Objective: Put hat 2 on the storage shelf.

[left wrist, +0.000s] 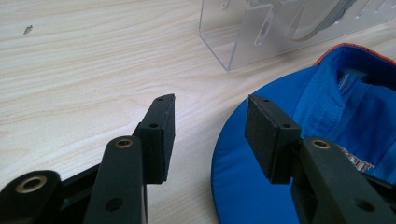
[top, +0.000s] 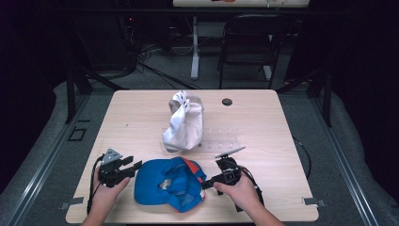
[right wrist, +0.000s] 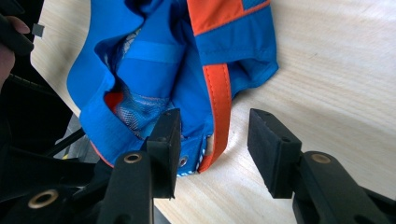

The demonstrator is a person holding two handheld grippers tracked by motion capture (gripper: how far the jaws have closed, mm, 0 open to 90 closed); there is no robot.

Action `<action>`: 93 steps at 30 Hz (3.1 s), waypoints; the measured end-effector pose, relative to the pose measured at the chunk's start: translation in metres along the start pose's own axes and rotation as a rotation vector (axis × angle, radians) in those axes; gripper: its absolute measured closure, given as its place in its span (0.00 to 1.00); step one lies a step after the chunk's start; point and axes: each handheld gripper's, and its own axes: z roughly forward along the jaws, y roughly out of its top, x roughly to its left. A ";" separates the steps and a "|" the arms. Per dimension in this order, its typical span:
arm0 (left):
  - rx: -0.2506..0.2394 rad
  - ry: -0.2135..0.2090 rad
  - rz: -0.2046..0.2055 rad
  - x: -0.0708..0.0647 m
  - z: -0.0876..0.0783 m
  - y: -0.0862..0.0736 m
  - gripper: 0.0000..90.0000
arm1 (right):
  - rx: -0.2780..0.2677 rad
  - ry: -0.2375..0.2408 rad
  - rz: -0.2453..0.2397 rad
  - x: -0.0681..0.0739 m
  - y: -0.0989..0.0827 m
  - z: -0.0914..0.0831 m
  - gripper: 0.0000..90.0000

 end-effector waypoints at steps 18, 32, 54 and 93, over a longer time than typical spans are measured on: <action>-0.006 0.027 -0.024 0.005 -0.010 -0.007 0.59 | 0.068 0.164 0.055 -0.003 0.005 0.021 0.72; -0.005 0.025 -0.020 0.004 -0.009 -0.008 0.59 | 0.050 0.202 0.107 0.005 0.013 0.013 0.85; 0.007 0.028 -0.006 0.003 -0.010 -0.007 0.59 | 0.062 0.101 0.122 0.026 0.032 -0.039 0.86; 0.008 0.025 -0.010 0.002 -0.009 -0.008 0.60 | -0.006 0.398 0.220 0.053 0.056 -0.135 0.86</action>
